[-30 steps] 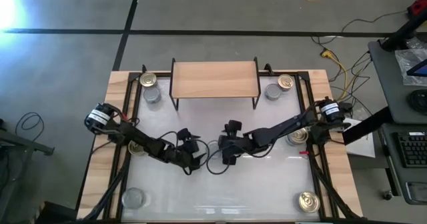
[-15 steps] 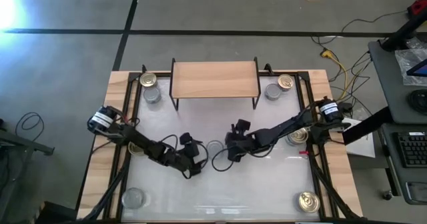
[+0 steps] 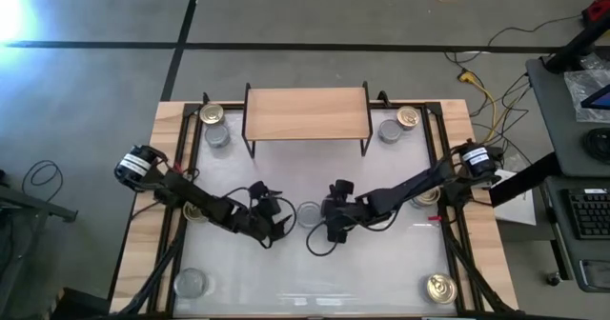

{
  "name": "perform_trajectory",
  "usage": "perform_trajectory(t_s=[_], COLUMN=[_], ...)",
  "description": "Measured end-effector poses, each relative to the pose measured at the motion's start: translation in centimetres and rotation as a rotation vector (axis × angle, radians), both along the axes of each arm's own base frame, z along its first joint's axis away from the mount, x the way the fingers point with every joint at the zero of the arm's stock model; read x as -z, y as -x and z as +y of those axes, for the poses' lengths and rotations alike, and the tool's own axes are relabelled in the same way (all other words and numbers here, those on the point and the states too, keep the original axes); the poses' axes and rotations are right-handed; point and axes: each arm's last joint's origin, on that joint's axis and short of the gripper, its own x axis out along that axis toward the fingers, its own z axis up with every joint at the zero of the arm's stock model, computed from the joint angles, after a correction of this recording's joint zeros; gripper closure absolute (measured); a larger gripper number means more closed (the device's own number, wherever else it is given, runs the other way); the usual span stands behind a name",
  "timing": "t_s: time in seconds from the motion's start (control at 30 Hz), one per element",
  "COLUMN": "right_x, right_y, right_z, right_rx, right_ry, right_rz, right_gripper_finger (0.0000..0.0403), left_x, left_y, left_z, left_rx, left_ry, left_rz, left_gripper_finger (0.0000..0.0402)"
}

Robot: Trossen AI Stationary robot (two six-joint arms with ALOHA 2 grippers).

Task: Stack canned seafood by type on shelf
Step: Put the green tuna can on the shelf

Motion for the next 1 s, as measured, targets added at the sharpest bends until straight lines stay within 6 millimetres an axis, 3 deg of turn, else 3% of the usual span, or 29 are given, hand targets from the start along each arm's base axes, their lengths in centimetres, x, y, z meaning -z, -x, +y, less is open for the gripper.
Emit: perform_trajectory(t_s=[0.23, 0.63, 1.0], right_x=[0.1, 0.7, 2.0], right_y=[0.5, 0.8, -0.6], right_z=[-0.2, -0.1, -0.6], right_rx=[0.014, 0.021, 0.018], right_ry=[0.032, -0.016, -0.003], right_rz=[0.053, 0.045, -0.019], right_gripper_finger=[0.0035, 0.0035, 0.0035], left_x=[0.3, 1.4, 2.8], left_y=[-0.7, -2.4, -3.9], left_z=[-0.9, 1.0, 1.7], left_rx=[0.205, 0.288, 0.337], left_ry=[0.095, 0.058, 0.017], left_rz=[0.014, -0.005, -0.083], left_gripper_finger=[0.0031, 0.0002, 0.0002])
